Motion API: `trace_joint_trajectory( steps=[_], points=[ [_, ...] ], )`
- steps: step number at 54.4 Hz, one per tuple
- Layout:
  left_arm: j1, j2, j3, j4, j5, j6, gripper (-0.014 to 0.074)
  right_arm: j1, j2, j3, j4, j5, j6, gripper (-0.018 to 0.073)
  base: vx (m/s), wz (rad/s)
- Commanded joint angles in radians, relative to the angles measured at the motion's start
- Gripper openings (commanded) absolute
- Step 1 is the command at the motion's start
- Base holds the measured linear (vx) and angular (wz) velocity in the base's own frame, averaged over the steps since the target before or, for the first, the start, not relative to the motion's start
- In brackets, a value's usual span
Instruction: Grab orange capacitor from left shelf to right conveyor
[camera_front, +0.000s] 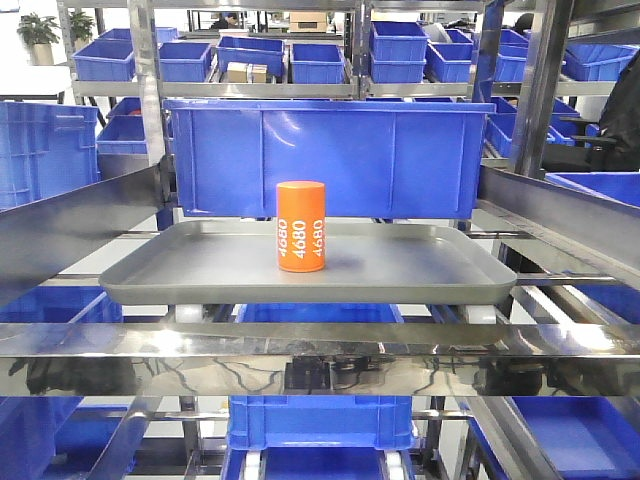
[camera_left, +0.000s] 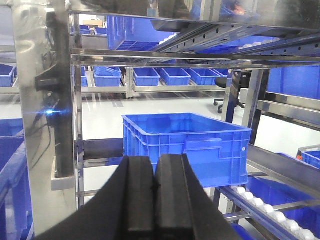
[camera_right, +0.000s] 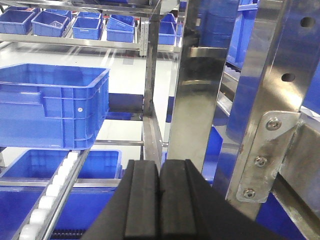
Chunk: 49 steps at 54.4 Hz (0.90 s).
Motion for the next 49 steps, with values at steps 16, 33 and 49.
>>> trace_joint_trajectory(
  steps=[16, 33, 49],
  points=[
    [-0.008, -0.004, -0.03, -0.005, -0.083, -0.006, -0.0006, 0.0, -0.007, 0.01, -0.006, -0.083, -0.003, -0.0012, 0.0, 0.0],
    [-0.008, -0.004, -0.03, -0.005, -0.083, -0.006, -0.0006, 0.0, -0.007, 0.01, -0.006, -0.099, -0.005, -0.0012, 0.0, 0.0],
    [-0.008, -0.004, -0.03, -0.005, -0.083, -0.006, -0.0006, 0.0, -0.007, -0.007, 0.015, -0.474, 0.006, -0.0012, 0.0, 0.0]
  ],
)
